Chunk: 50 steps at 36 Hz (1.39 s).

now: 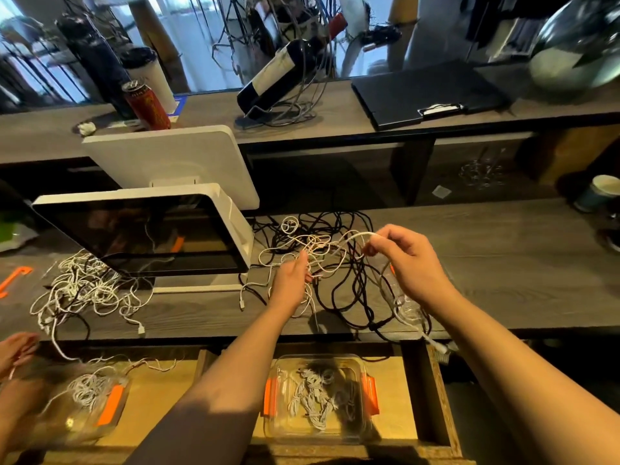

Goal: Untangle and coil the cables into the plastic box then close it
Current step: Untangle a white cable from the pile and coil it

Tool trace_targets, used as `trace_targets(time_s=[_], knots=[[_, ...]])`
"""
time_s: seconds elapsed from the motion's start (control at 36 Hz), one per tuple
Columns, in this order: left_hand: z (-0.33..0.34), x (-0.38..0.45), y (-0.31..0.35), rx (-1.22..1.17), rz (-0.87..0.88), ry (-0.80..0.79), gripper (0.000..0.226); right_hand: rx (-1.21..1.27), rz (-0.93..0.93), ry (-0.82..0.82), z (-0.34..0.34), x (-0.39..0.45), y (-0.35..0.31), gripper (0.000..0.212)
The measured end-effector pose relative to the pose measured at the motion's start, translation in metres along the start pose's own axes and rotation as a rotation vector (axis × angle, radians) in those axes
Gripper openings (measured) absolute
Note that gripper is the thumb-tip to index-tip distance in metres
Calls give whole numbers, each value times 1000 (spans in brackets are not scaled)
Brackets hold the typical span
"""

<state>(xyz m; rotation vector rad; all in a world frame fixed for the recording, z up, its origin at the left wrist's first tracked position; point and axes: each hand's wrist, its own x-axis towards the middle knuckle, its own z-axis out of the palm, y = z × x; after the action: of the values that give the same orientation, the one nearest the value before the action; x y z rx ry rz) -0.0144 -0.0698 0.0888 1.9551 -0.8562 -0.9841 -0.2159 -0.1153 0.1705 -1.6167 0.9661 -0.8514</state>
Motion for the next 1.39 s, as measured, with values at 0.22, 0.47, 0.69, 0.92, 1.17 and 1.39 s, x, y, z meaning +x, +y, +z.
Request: trace_targets(time_s=[0.22, 0.47, 0.69, 0.92, 1.17, 1.39], knots=[[-17, 12, 31, -79, 177, 81, 48, -66, 290, -86, 1, 6, 24, 7], [-31, 14, 90, 121, 500, -69, 54, -142, 112, -367, 26, 22, 4, 18], [-29, 16, 86, 68, 407, -177, 58, 106, 112, -76, 40, 34, -27, 29], [-17, 50, 14, 66, 140, -163, 55, 132, 80, 0, 38, 18, -24, 29], [-27, 83, 10, -153, 28, -39, 44, 116, 288, 235, 33, 13, 5, 28], [-42, 93, 79, -101, 386, -66, 44, 119, 467, 133, 48, 21, 29, 37]])
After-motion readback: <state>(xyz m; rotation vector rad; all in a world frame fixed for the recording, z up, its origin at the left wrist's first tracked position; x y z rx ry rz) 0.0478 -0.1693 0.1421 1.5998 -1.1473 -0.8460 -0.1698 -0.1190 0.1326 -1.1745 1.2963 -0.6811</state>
